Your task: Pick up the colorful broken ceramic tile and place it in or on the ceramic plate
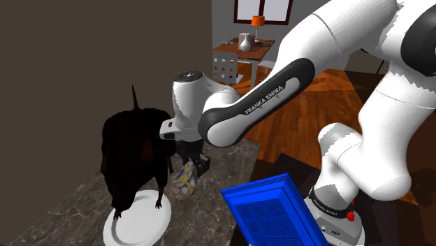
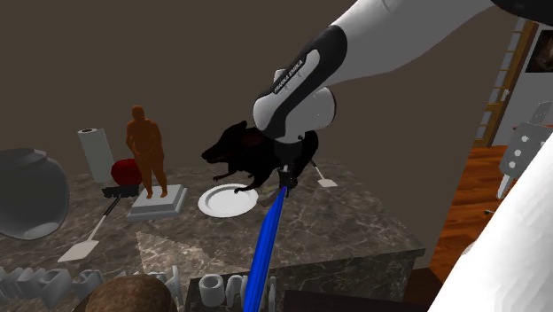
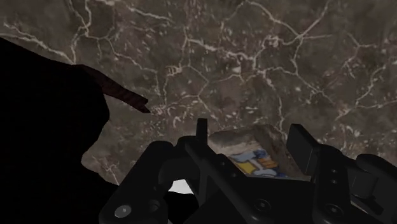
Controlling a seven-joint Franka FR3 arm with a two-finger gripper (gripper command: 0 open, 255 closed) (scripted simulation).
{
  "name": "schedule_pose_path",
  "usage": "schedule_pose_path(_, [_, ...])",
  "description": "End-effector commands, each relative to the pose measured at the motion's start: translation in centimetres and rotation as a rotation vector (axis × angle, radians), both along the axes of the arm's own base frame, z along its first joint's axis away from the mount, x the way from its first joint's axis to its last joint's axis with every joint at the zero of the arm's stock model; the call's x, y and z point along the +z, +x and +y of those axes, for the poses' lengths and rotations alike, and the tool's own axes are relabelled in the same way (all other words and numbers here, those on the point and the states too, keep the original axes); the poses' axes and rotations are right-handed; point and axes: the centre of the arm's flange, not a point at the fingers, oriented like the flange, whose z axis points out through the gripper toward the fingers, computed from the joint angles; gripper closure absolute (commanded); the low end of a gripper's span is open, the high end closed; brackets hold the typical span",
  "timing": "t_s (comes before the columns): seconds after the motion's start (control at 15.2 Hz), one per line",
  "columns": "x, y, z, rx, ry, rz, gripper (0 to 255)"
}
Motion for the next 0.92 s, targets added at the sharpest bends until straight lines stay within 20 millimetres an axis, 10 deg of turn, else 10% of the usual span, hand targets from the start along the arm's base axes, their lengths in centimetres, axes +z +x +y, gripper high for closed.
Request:
schedule_pose_path(0.0, [0.0, 0.9, 2.2, 0.000, 0.000, 0.001, 255])
schedule_pose_path(0.73, [0.3, 6.5, 15.9, 0.000, 0.000, 0.001, 255])
schedule_pose_path(0.86, [-0.8, 6.5, 15.9, 0.000, 0.000, 0.001, 255])
